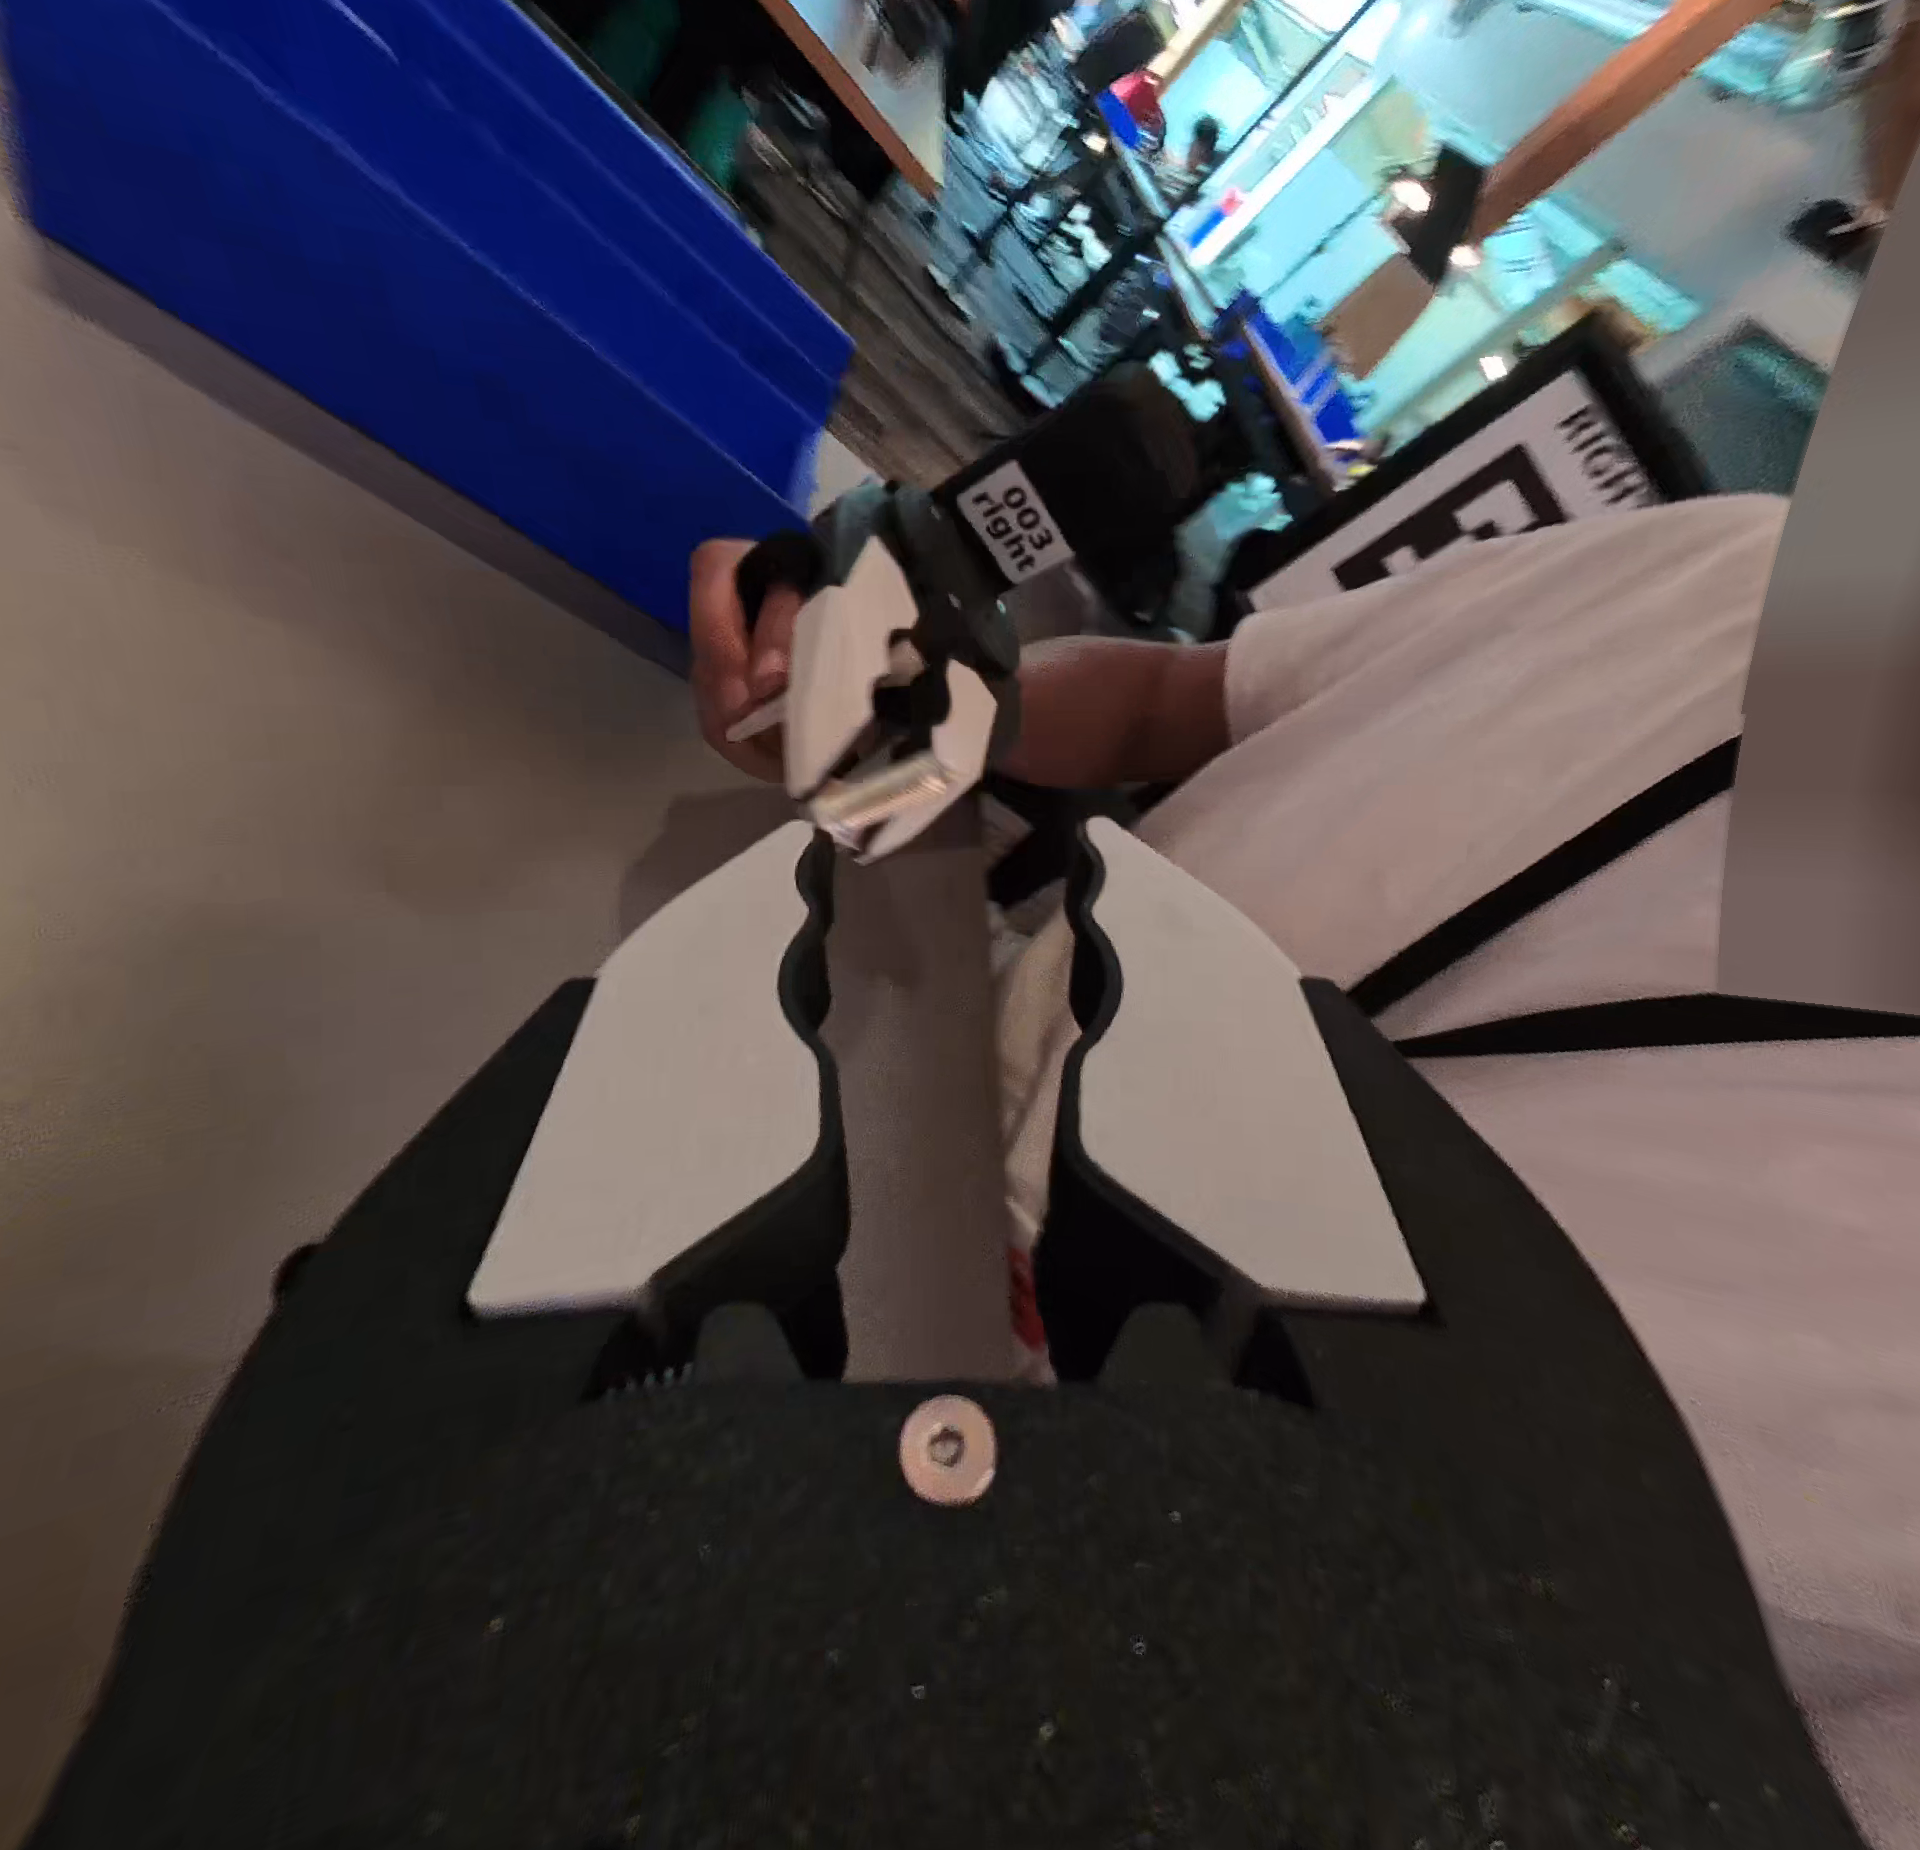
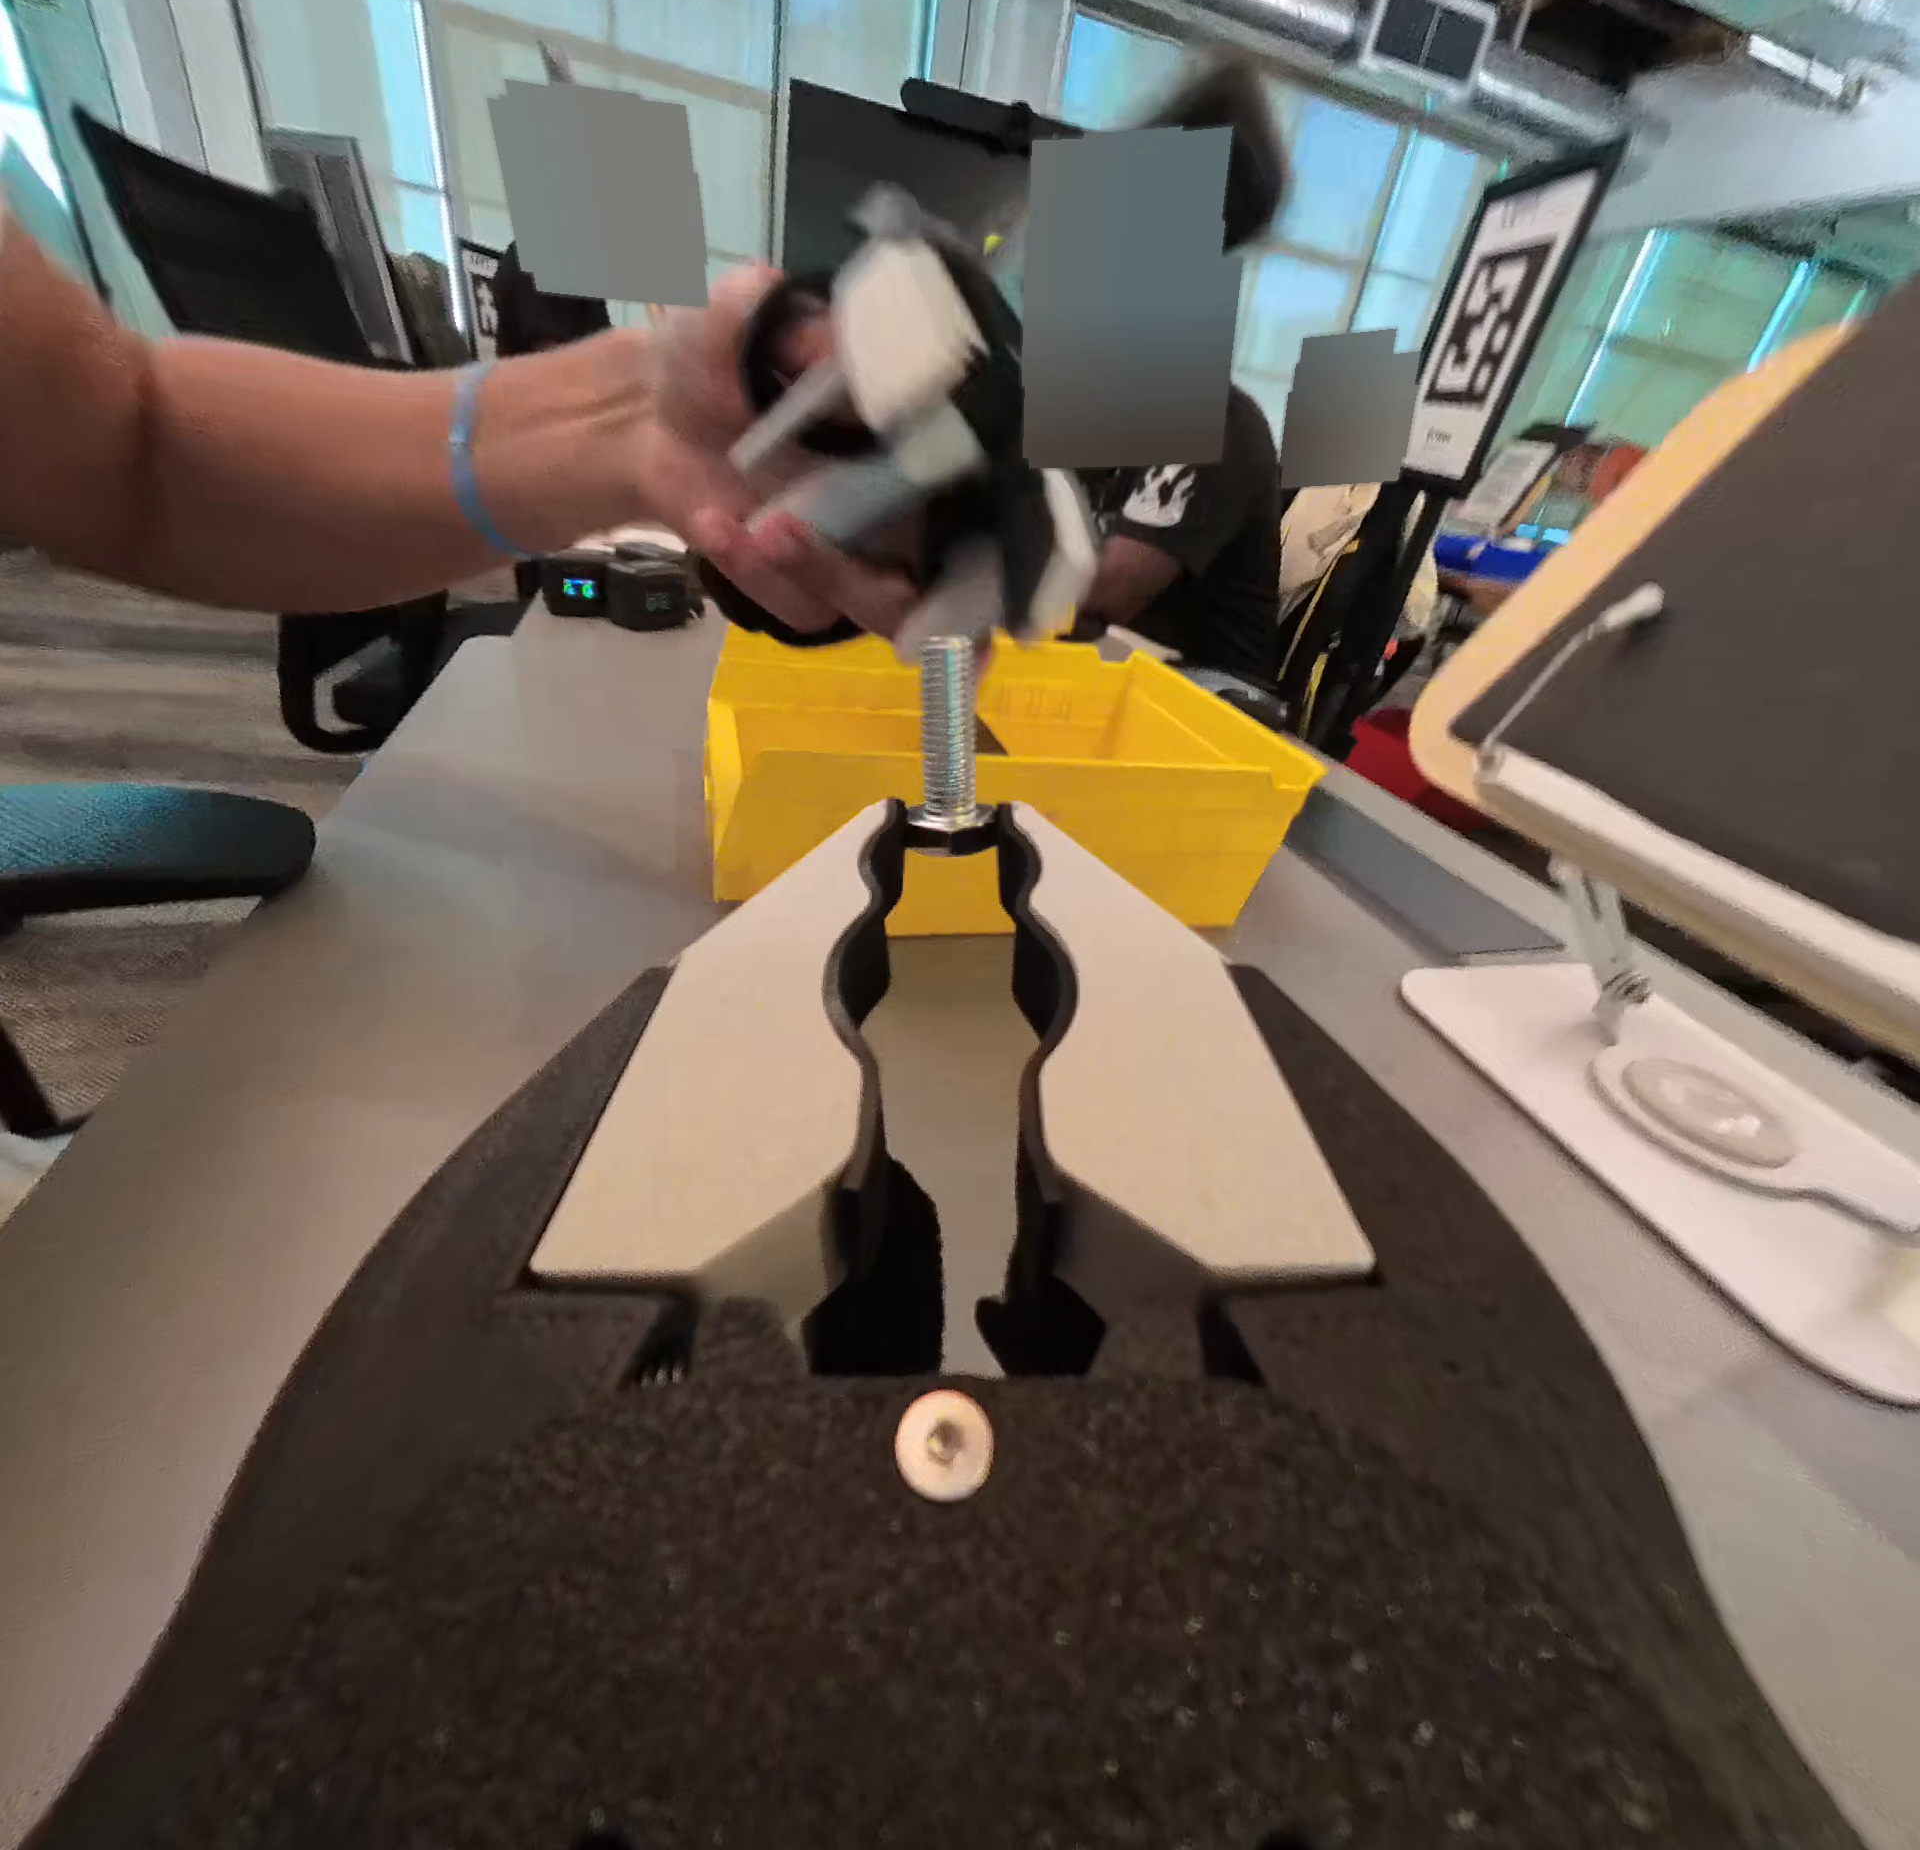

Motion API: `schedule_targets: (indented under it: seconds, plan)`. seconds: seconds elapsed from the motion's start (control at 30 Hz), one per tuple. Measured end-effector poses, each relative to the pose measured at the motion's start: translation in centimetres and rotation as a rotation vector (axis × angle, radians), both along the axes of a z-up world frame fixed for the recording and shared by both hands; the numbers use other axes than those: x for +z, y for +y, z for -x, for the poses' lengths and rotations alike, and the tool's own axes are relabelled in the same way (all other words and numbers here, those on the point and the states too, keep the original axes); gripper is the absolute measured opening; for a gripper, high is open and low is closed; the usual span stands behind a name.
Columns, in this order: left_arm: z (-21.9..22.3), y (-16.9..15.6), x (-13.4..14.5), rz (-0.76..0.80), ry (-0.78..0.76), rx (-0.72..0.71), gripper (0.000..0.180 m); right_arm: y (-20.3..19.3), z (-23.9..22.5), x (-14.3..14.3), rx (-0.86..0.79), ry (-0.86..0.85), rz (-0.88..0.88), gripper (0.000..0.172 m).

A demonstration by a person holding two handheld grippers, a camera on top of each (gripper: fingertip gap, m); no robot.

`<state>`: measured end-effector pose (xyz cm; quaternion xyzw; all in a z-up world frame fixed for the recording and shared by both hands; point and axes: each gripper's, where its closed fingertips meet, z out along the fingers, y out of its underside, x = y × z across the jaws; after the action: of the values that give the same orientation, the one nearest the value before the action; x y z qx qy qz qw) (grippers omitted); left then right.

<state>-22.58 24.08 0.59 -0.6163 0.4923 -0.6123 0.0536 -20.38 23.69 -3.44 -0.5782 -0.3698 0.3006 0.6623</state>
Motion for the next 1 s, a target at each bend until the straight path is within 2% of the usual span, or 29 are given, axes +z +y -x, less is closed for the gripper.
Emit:
schedule_targets:
  seconds: [0.13, 0.27, 0.37, 0.5, 0.57, 0.63, 0.7, 0.9, 1.0]
  plan:
    - [2.5, -1.3, -0.1, -0.232, -0.039, 0.137, 0.043, 3.4, -0.8, -2.8, 0.017, 0.109, 0.218, 0.017]
    - [3.6, -5.5, -2.7, -0.385, -0.106, 0.231, 0.047, 4.9, 0.9, -4.5, 0.076, 0.115, 0.216, 0.017]
    - [3.7, -8.0, -5.6, -0.442, -0.141, 0.327, 0.046, 5.0, 2.8, -4.7, 0.155, 0.100, 0.168, 0.017]
    - [4.5, -8.9, -11.0, -0.629, -0.039, 0.441, 0.045, 4.5, 3.3, -4.1, 0.242, 0.153, 0.172, 0.017]
    - [4.9, -9.2, -12.2, -0.675, -0.044, 0.489, 0.045, 4.2, 2.8, -3.5, 0.252, 0.197, 0.158, 0.017]
    - [5.2, -9.3, -12.9, -0.650, -0.038, 0.504, 0.047, 3.8, 2.4, -3.0, 0.269, 0.222, 0.152, 0.017]
    - [5.8, -8.7, -13.0, -0.661, 0.007, 0.520, 0.040, 3.9, 2.0, -2.8, 0.260, 0.241, 0.155, 0.017]
    - [7.7, -6.5, -9.6, -0.548, -0.104, 0.628, 0.035, 4.1, 1.8, -2.9, 0.199, 0.208, 0.117, 0.017]
    - [10.4, -3.7, -7.7, -0.580, -0.019, 0.699, 0.034, 3.9, 2.1, -3.1, 0.209, 0.196, 0.118, 0.017]
